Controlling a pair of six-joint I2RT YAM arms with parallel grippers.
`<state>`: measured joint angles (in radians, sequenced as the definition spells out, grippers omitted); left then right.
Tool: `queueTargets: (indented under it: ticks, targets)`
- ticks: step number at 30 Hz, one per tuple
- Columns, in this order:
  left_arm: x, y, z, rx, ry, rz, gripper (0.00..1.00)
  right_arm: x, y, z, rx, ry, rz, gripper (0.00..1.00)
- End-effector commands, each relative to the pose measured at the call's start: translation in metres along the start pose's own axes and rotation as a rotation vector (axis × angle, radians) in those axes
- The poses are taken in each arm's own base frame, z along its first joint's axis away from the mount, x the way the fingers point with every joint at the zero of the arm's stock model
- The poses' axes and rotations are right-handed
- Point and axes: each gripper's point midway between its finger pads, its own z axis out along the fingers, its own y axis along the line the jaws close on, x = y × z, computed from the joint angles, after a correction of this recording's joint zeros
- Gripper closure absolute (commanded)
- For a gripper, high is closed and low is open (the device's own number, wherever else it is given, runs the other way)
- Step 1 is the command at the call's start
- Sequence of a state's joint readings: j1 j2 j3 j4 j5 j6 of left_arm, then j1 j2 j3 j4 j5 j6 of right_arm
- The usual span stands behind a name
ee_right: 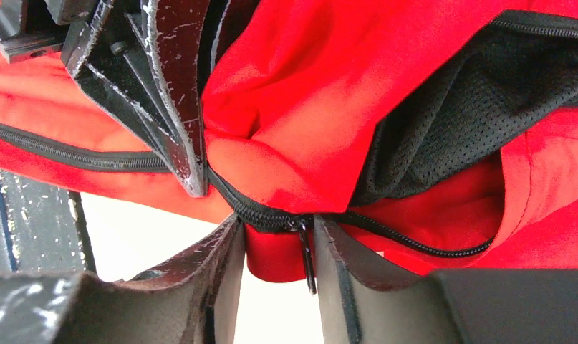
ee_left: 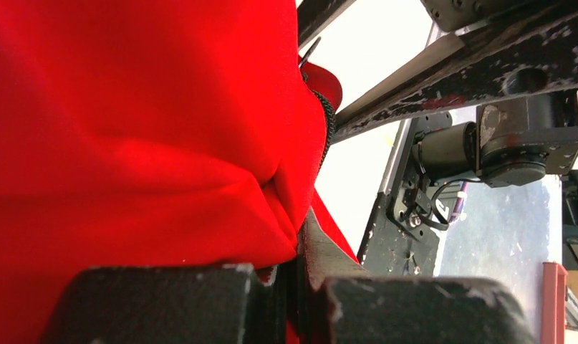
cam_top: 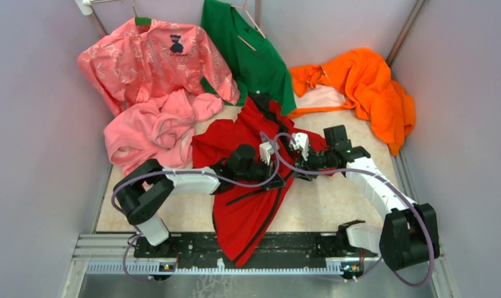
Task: Zip up the jacket
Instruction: Zip the zipper on the jacket.
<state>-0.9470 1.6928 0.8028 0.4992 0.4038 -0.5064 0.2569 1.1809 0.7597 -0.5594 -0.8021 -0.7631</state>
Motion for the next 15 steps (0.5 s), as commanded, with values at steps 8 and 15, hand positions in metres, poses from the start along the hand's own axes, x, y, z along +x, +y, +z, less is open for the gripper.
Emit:
queueTargets:
  ticks: [8, 15]
  targets:
    - [0.0, -0.008, -0.003, 0.033, 0.063, 0.068, 1.0, -0.019, -0.004, -0.012, -0.032, -0.05, -0.02, 0.66]
    - [0.005, -0.006, -0.003, 0.029, 0.092, 0.078, 1.0, -0.013, -0.008, -0.012, -0.014, -0.019, -0.027, 0.83]
